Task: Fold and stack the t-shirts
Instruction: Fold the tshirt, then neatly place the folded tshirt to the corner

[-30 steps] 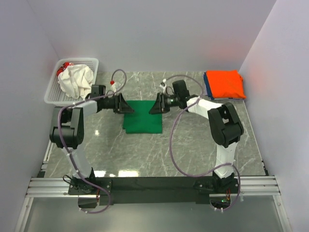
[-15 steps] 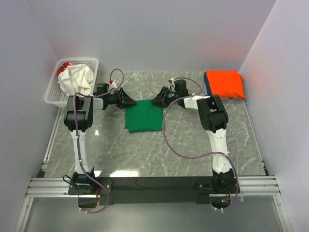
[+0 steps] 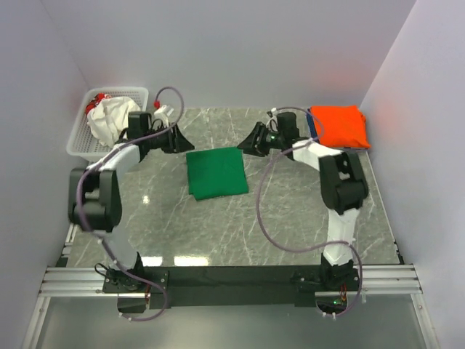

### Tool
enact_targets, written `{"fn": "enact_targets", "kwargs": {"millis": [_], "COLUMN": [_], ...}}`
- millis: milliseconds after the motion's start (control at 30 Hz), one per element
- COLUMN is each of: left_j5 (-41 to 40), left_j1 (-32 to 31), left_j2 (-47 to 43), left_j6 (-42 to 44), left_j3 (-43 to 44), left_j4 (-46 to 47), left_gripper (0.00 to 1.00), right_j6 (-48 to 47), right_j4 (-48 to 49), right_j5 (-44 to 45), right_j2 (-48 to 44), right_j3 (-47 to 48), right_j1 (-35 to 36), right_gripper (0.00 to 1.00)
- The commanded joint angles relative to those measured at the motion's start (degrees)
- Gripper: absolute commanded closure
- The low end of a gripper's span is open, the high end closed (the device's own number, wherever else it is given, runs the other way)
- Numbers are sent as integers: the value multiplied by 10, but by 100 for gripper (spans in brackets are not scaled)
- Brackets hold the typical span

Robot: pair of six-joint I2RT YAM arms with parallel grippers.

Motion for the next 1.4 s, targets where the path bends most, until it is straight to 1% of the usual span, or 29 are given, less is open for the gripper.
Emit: {"fn": "enact_targets", "kwargs": {"millis": [0,33,67,133,167,200,233,267,300,333,367,400,467,500,600,700,867,933,1000,1067,1100,1133,1200,1233,1333,1367], "left_j5": [-101,-137,-148,-172,-183,-194,-202,-223,-236,-250,-265,-293,-323,-351,-382,-393,-417,-422,-428,-426,-424,-419,-405,-394,-350,-335], "left_j1": [-68,-83,-97,-137,-153,-186,-205,-224,-265,-286,-306,-341,-370,-395,-425,-439,-442,-441,-442,-442,-442,-442,-437,-434,-421,-415], "left_j2": [-100,-114,-135,-150,-160,-165,-169,-170,-170,-166,-154,-145,-111,-99,-49,-10,43,51,62,68,70,69,59,52,22,9], "left_j6": [275,341,369,440,454,463,473,476,478,481,481,484,492,495,514,521,524,527,528,529,524,523,511,508,483,477], "left_j3": [11,2,-15,-33,-38,-43,-45,-47,-48,-49,-48,-48,-47,-46,-37,-24,-2,-2,-4,-4,-3,-2,-3,-6,-2,-1], "left_j4": [-184,-198,-211,-245,-245,-243,-229,-219,-207,-180,-168,-153,-114,-100,-66,-41,-21,-11,-7,-10,-15,-19,-20,-21,-27,-31], "left_gripper": [53,53,53,53,53,53,53,53,53,53,53,53,52,52,51,50,49,51,53,62,67,79,88,94,99,99], "right_j6": [-22,-24,-35,-71,-84,-93,-103,-104,-102,-91,-82,-74,-55,-52,-33,-10,3,5,6,11,17,31,48,60,85,91], "right_j4": [4,5,5,-21,-29,-36,-44,-46,-48,-44,-40,-39,-35,-36,-22,-10,-9,-11,-15,-7,11,21,53,59,73,74], "right_j5": [-2,-2,5,15,24,35,37,36,30,27,22,20,8,7,4,8,8,6,7,6,4,3,-1,3,15,15], "right_j2": [-127,-163,-181,-220,-229,-235,-240,-238,-236,-229,-224,-220,-206,-203,-197,-195,-183,-178,-170,-167,-164,-162,-154,-151,-139,-136], "right_j3": [-97,-120,-158,-185,-199,-207,-212,-219,-222,-228,-231,-234,-235,-236,-245,-258,-259,-258,-258,-265,-269,-280,-289,-291,-286,-282], "right_j1": [-9,-11,-17,-21,-24,-26,-31,-36,-50,-57,-65,-73,-95,-100,-115,-118,-118,-117,-118,-119,-118,-118,-117,-113,-98,-94], "right_gripper": [49,49,48,48,48,48,48,48,48,48,48,48,48,48,47,45,43,38,35,33,32,32,30,29,28,28]}}
